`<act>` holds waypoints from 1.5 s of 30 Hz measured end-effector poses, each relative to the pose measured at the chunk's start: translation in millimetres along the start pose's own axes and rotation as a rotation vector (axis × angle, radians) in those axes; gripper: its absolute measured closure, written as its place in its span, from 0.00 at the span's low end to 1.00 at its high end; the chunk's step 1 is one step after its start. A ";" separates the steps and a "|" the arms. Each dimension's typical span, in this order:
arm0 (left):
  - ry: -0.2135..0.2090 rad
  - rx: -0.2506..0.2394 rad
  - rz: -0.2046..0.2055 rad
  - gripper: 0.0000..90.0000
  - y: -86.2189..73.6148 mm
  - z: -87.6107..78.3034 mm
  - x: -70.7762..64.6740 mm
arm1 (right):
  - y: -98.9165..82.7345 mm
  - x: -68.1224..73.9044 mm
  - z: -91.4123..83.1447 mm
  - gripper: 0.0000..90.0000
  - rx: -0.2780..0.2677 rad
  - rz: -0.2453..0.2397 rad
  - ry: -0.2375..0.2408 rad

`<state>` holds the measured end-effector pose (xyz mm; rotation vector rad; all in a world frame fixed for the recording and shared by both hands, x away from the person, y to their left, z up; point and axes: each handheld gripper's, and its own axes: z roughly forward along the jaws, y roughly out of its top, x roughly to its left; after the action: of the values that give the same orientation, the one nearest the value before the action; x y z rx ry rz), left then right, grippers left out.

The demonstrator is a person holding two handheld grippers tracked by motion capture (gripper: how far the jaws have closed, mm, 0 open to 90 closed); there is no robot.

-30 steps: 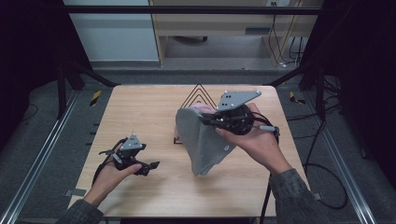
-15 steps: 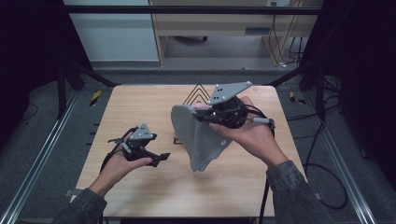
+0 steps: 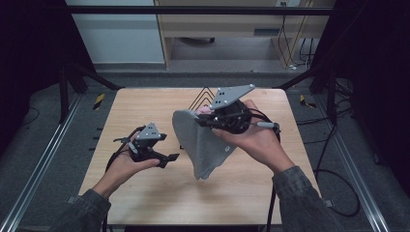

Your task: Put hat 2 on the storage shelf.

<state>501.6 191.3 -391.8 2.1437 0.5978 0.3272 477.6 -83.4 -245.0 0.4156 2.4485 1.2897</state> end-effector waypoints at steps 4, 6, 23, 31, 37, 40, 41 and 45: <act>-0.006 -0.013 -0.002 0.14 3.1 3.0 2.3 | 3.0 1.3 -0.7 0.96 -0.012 0.001 0.001; -0.006 -0.017 -0.003 0.15 4.7 4.7 3.8 | 3.8 1.7 -0.3 0.96 -0.013 0.001 0.003; -0.087 -0.012 0.033 0.96 19.8 28.4 -10.5 | -19.9 -2.7 1.1 0.96 0.012 0.045 -0.013; -0.076 -0.001 0.050 0.97 33.8 2.8 -18.7 | -52.0 -16.1 -9.3 0.96 0.037 0.116 -0.065; -0.052 0.021 0.068 0.97 50.2 -12.7 -19.7 | -63.8 -30.3 -19.3 0.96 -0.017 0.198 -0.076; -0.047 0.019 0.077 0.97 60.8 -19.7 -18.4 | -60.2 -32.3 -22.9 0.96 -0.033 0.198 -0.084; -0.041 0.019 0.076 0.97 64.9 -22.0 -17.9 | -57.4 -32.9 -25.1 0.96 -0.038 0.197 -0.090; -0.016 0.012 0.068 0.97 87.2 -31.7 -13.0 | -44.5 -37.1 -33.5 0.96 -0.053 0.190 -0.113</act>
<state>503.0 161.3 -303.1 2.1797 0.5200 0.3435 492.3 -147.3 -258.3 0.7015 2.3211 1.3622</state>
